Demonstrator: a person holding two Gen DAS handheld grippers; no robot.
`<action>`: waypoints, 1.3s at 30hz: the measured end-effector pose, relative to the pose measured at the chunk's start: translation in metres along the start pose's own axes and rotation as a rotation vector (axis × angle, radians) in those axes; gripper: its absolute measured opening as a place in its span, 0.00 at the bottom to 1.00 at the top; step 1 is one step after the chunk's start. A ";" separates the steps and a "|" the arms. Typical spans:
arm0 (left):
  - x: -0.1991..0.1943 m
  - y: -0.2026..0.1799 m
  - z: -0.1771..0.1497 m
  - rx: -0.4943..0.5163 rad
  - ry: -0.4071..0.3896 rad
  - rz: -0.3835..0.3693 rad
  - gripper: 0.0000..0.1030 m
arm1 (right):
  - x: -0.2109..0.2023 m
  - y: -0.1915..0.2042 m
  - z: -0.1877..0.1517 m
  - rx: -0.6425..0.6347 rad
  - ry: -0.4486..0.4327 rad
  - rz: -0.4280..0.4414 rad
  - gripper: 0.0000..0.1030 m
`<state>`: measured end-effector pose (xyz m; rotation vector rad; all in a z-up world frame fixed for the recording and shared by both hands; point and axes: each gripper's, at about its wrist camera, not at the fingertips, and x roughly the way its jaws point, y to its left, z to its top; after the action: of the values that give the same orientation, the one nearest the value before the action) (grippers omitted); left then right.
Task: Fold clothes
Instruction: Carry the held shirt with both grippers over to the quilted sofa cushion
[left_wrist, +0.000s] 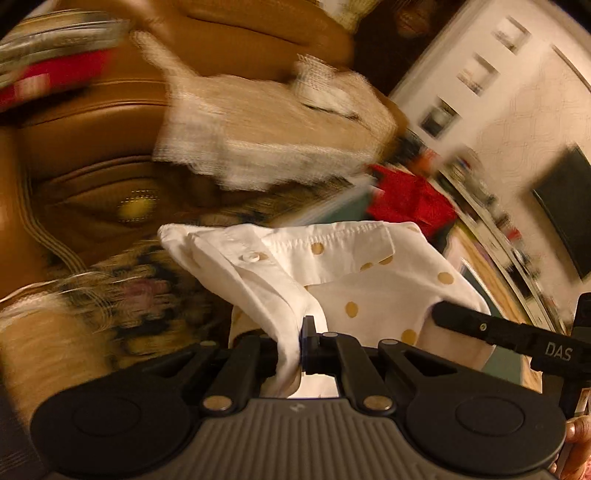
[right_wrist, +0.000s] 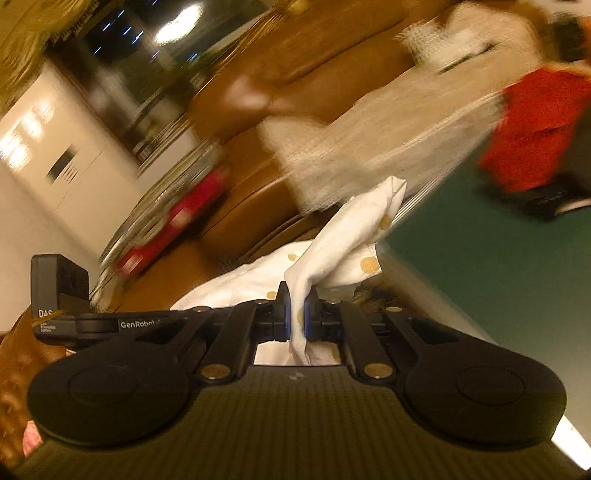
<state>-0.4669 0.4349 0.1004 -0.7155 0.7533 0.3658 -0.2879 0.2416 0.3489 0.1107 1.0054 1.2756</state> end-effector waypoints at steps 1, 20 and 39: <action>-0.015 0.026 -0.003 -0.025 -0.014 0.020 0.02 | 0.018 0.025 -0.006 -0.028 0.027 0.020 0.09; -0.143 0.376 -0.132 -0.387 -0.085 0.237 0.03 | 0.280 0.278 -0.170 -0.140 0.478 0.197 0.09; -0.123 0.420 -0.220 -0.429 0.036 0.459 0.43 | 0.305 0.261 -0.210 -0.339 0.457 -0.039 0.50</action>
<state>-0.8860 0.5714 -0.1140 -0.9496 0.8834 0.9543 -0.6381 0.4910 0.2048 -0.4778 1.1501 1.4503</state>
